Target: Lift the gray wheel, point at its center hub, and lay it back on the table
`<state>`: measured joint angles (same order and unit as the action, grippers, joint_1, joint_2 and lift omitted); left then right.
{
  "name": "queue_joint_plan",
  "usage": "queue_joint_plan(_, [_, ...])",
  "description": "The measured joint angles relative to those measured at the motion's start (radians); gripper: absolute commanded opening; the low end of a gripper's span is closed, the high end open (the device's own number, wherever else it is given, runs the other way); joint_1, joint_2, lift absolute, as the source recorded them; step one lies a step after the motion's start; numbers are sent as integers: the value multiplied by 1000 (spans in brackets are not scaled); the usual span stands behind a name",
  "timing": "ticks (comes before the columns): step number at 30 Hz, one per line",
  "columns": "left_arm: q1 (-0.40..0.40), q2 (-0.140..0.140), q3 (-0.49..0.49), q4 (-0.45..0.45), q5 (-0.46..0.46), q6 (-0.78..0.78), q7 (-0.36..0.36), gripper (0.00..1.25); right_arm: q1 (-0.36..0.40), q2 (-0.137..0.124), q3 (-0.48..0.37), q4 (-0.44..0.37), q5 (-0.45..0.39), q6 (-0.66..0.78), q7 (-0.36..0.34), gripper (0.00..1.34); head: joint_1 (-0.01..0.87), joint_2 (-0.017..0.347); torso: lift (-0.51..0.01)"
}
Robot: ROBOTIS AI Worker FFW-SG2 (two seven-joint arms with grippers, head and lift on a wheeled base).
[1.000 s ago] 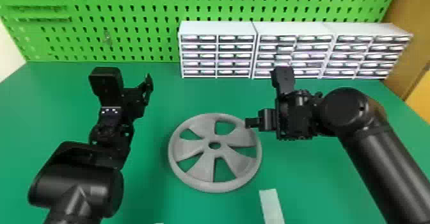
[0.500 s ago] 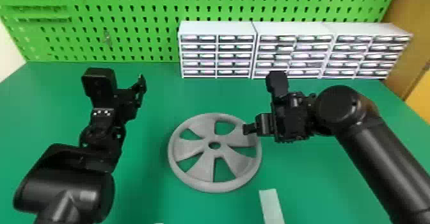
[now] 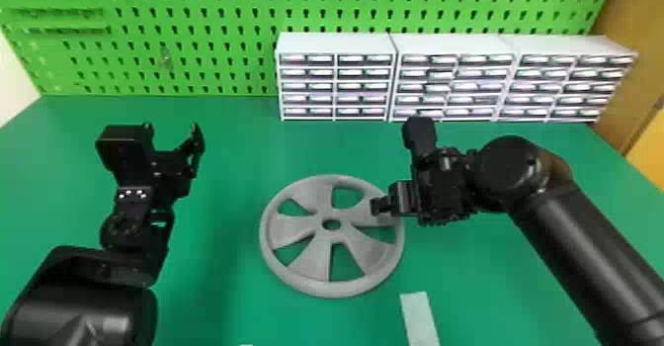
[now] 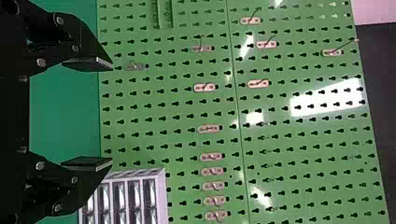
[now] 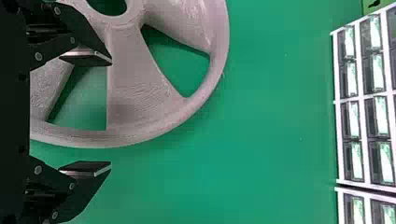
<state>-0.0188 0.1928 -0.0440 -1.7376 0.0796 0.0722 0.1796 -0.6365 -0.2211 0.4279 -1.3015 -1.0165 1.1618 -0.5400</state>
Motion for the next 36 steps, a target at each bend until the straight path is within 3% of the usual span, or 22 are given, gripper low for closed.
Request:
queue_joint_plan(19, [-5, 7, -9, 6, 13, -19, 0, 724, -6, -17, 71, 51, -40, -9, 0, 865, 692, 48, -96])
queue_joint_plan(36, [-13, 7, -18, 6, 16, -23, 1, 723, -7, -14, 111, 78, -5, -30, 0, 865, 692, 48, -96])
